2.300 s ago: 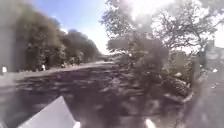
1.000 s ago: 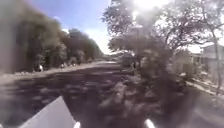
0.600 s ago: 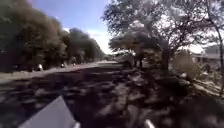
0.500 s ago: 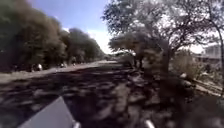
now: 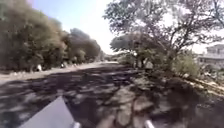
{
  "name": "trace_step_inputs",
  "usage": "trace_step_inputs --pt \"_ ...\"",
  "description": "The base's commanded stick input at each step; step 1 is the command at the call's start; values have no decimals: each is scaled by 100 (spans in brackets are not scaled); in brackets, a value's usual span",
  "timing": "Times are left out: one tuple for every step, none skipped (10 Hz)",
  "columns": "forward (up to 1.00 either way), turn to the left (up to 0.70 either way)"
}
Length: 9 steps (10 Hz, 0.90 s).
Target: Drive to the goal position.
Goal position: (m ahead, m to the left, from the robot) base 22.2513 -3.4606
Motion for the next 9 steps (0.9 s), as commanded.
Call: trace_step_inputs --pt "50 0" --pt "50 0" --pt "50 0" --pt "50 0" --pt "50 0" --pt "50 0" --pt "50 0" --pt "50 0" --pt "50 -50"
